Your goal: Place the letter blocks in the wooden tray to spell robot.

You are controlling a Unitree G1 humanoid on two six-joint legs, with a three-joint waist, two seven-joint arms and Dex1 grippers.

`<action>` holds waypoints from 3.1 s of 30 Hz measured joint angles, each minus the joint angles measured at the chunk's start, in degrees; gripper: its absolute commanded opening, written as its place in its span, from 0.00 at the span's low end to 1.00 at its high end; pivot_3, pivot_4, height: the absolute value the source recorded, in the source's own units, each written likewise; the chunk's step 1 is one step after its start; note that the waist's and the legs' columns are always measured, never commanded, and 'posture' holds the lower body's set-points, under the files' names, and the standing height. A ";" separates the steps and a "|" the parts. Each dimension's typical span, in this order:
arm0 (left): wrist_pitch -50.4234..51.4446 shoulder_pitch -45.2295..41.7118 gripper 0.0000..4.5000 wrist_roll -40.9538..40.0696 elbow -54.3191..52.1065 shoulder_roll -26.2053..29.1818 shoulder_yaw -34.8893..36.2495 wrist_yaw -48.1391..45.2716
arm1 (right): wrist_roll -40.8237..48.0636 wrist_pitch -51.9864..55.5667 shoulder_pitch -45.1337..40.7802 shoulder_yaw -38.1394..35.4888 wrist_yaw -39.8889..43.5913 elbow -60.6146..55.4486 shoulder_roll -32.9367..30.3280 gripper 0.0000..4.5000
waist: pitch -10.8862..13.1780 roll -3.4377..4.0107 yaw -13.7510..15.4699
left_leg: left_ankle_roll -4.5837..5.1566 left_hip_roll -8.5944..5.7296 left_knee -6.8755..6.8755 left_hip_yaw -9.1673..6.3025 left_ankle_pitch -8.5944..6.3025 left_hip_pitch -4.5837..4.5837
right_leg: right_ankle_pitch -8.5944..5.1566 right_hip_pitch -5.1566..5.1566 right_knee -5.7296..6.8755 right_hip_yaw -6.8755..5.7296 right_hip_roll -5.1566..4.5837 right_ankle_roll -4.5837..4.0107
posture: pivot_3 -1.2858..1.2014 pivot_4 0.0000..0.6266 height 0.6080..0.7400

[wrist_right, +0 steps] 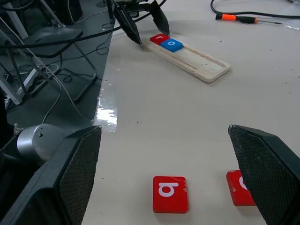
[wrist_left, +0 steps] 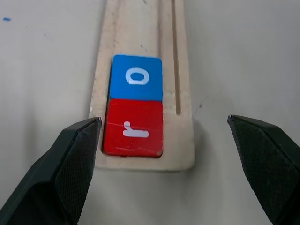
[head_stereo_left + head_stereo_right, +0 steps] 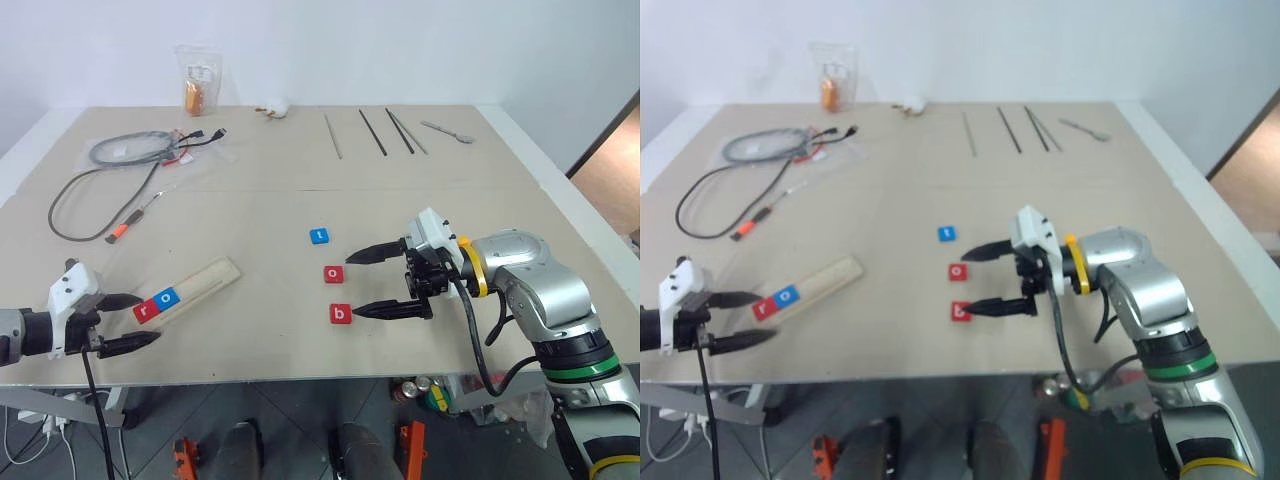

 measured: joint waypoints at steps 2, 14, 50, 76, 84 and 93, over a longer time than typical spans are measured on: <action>-2.43 -0.10 0.83 1.57 0.62 0.15 -0.47 -0.26 | 0.00 -0.07 0.00 0.00 -0.40 0.01 0.08 1.00 | -0.03 0.05 0.00 | 0.00 0.00 0.00 0.06 0.00 0.05 | 0.00 0.00 0.01 0.07 0.00 0.00 | 0.52 0.24 1.00; -8.70 -3.42 0.29 4.50 4.13 -0.62 -2.73 -1.10 | -0.06 -0.84 -0.16 -0.03 -0.57 0.12 0.12 1.00 | -0.08 0.13 0.00 | 0.00 -0.01 0.00 0.24 0.00 0.08 | -0.02 -0.01 0.02 0.28 -0.02 0.05 | 0.52 0.24 1.00; -2.95 -3.79 0.99 4.60 0.19 2.42 -5.83 -5.97 | -0.15 -1.12 -1.72 -0.18 -0.59 0.86 -0.13 1.00 | -0.08 0.06 -0.07 | -0.01 0.00 0.13 0.24 -0.01 0.07 | -0.03 -0.11 0.23 0.33 0.02 0.06 | 0.52 0.24 1.00; 3.92 -2.19 0.99 7.57 -7.58 3.55 -7.34 3.25 | -0.56 -2.45 -3.96 -0.19 -0.49 3.31 0.72 1.00 | -0.19 0.25 -0.54 | 0.21 -0.01 0.09 0.28 -0.20 0.14 | -0.25 -0.09 0.33 0.36 0.01 0.11 | 0.52 0.24 1.00; 3.13 -2.38 0.72 8.49 -7.61 2.74 -8.53 4.38 | -0.56 -2.56 -3.96 -0.19 -0.60 3.31 0.82 1.00 | -0.46 0.72 -0.54 | 0.23 -0.05 0.14 0.29 -0.21 0.22 | -0.25 0.00 0.33 0.41 -0.01 0.11 | 0.52 0.24 1.00; 1.98 -3.14 0.72 9.27 -7.25 2.55 -9.55 4.70 | -0.56 -2.58 -3.96 -0.20 -0.69 3.31 0.81 1.00 | -0.65 1.01 -0.53 | 0.23 -0.09 0.15 0.29 -0.20 0.27 | -0.24 0.03 0.34 0.47 0.00 0.10 | 0.52 0.24 1.00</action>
